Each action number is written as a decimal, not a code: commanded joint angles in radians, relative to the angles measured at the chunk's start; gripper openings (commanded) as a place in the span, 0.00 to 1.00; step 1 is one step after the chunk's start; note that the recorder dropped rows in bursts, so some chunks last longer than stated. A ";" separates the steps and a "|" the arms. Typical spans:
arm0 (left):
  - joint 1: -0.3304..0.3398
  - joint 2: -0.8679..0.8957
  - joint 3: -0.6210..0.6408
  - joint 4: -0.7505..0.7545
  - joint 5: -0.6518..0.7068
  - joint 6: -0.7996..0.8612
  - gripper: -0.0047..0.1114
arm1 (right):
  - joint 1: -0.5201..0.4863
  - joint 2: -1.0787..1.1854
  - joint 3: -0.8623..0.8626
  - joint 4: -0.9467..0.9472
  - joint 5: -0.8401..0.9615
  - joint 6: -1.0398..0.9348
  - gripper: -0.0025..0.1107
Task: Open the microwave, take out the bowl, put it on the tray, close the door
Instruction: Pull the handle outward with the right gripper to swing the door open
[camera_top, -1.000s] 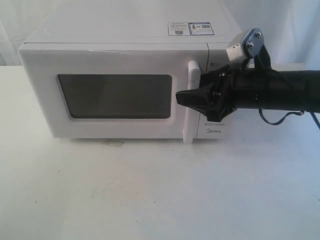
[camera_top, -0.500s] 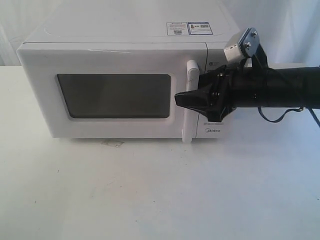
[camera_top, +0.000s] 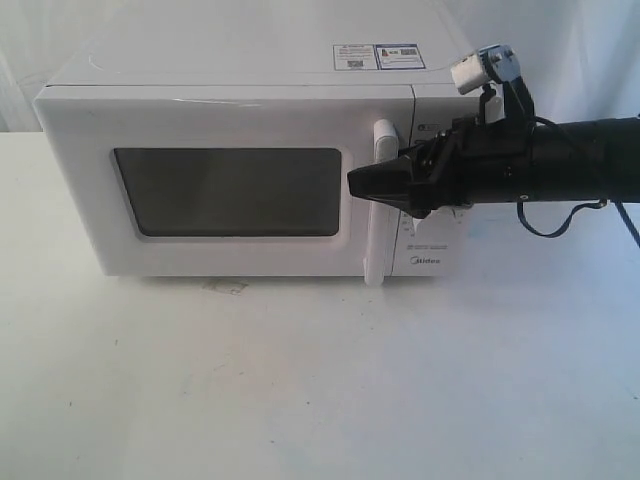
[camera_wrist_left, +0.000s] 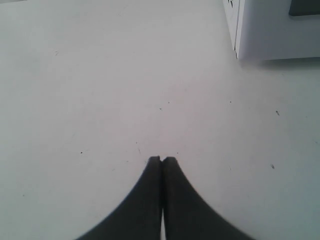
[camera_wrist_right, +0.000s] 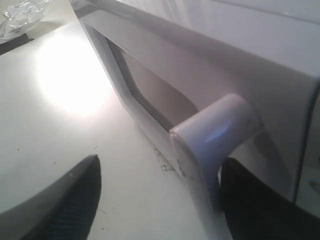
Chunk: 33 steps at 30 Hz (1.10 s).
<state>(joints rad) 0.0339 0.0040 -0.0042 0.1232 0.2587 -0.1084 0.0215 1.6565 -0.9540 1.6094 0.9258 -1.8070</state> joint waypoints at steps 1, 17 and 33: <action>0.003 -0.004 0.004 -0.008 -0.003 0.001 0.04 | -0.002 0.014 -0.054 0.135 -0.056 -0.070 0.54; 0.003 -0.004 0.004 -0.008 -0.003 0.001 0.04 | -0.002 0.014 -0.071 0.135 -0.062 -0.080 0.03; 0.003 -0.004 0.004 -0.008 -0.003 0.001 0.04 | -0.002 -0.024 -0.071 0.135 -0.232 0.000 0.58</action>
<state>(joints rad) 0.0339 0.0040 -0.0042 0.1232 0.2587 -0.1084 0.0344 1.6431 -0.9676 1.5935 0.8814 -1.7361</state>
